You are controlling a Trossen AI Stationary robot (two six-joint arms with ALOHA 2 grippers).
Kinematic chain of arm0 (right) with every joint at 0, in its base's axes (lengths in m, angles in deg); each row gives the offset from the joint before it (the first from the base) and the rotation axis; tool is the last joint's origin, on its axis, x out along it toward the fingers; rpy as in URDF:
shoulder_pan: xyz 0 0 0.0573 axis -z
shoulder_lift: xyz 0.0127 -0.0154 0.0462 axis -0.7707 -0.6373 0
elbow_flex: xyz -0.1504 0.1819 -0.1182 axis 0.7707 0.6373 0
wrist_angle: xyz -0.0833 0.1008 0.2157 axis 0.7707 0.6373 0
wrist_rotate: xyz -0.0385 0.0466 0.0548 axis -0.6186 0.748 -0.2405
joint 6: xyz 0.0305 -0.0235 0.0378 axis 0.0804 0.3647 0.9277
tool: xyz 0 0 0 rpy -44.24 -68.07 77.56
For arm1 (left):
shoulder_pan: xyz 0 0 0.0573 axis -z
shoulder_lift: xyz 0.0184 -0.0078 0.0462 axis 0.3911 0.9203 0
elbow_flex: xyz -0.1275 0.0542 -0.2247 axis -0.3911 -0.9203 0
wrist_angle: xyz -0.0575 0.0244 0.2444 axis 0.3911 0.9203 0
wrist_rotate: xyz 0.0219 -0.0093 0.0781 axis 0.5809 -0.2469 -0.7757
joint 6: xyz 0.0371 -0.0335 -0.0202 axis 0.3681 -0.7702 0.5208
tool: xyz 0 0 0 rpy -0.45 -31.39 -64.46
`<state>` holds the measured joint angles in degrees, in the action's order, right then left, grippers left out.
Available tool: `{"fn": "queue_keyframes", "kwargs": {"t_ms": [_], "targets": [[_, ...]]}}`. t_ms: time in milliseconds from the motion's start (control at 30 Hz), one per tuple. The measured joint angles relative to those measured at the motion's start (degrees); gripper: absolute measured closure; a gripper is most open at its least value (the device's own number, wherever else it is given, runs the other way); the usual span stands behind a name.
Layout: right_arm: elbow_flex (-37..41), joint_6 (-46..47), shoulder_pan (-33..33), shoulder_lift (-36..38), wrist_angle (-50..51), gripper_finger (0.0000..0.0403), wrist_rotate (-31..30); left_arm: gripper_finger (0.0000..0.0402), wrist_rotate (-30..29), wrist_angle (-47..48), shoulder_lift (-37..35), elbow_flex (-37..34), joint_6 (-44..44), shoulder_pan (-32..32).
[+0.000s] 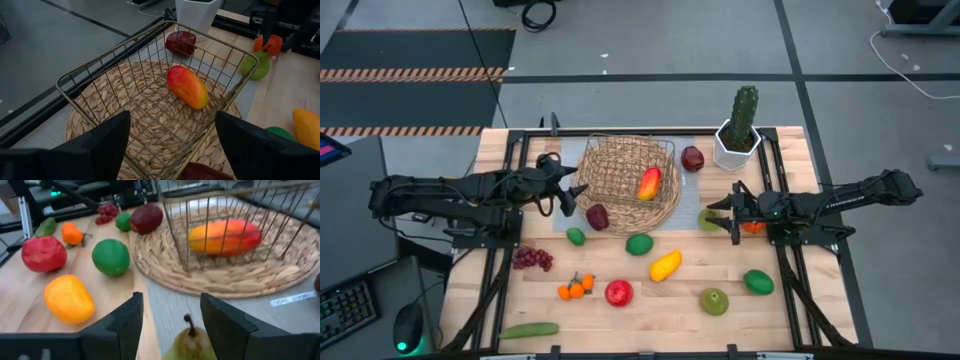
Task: Build produce basket
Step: Put the top green pear into the gold wire basket
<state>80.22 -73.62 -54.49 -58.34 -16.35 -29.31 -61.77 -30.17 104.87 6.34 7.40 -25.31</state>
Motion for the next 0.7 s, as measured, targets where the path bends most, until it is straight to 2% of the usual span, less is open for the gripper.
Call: {"fn": "queue_keyframes", "kwargs": {"t_ms": [167,267,500,700], "targets": [[0.00,-0.19,0.02,-2.74,-0.82,0.0218,-1.70,0.0104,0.00,-0.01,0.00,0.00,-0.09,0.00],[0.00,-0.72,0.00,-4.26,-1.14,0.0247,-1.68,0.0104,0.00,0.01,0.00,0.00,-0.30,0.00],[-0.02,-6.00,0.00,-5.95,-3.97,0.0385,-1.74,0.0104,0.00,-0.01,0.02,0.00,-1.04,0.00],[0.00,-10.15,0.01,-5.93,-10.04,0.0388,-1.58,0.0104,0.00,0.03,0.02,0.00,-1.13,0.01]]}}
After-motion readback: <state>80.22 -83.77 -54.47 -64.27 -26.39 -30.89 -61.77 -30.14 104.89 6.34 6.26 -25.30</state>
